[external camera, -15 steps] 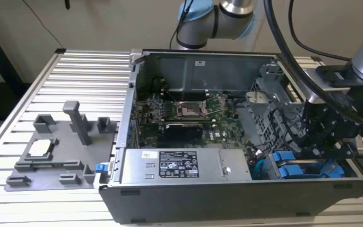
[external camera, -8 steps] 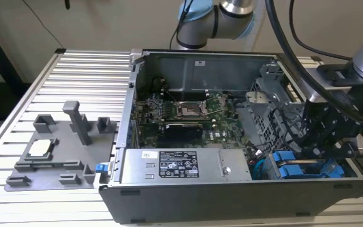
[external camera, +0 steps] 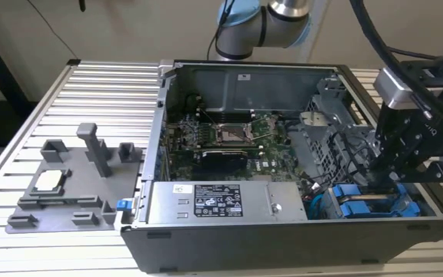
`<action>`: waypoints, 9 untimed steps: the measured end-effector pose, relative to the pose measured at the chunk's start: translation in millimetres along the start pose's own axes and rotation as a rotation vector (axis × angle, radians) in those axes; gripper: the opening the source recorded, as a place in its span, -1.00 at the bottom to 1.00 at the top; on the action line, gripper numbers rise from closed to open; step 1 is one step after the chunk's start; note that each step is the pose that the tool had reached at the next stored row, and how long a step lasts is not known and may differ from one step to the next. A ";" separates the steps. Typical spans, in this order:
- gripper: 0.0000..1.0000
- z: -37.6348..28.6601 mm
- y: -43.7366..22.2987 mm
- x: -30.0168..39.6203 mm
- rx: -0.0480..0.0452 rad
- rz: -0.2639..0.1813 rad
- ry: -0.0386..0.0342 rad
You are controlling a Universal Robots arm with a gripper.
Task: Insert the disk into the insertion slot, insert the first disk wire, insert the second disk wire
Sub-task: 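Insert the second disk wire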
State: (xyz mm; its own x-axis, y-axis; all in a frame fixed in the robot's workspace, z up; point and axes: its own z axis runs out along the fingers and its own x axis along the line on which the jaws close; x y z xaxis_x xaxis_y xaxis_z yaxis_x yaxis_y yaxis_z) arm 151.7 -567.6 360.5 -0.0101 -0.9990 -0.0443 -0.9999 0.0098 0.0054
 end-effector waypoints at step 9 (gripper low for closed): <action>-0.40 -19.3 0.1 -0.9 -0.0011 0.000 0.0000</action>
State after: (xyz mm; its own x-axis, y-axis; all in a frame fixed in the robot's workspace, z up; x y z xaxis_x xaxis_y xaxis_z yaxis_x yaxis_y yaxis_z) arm 151.7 -567.6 379.8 -0.0101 -0.9990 -0.0444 -0.9999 0.0098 0.0065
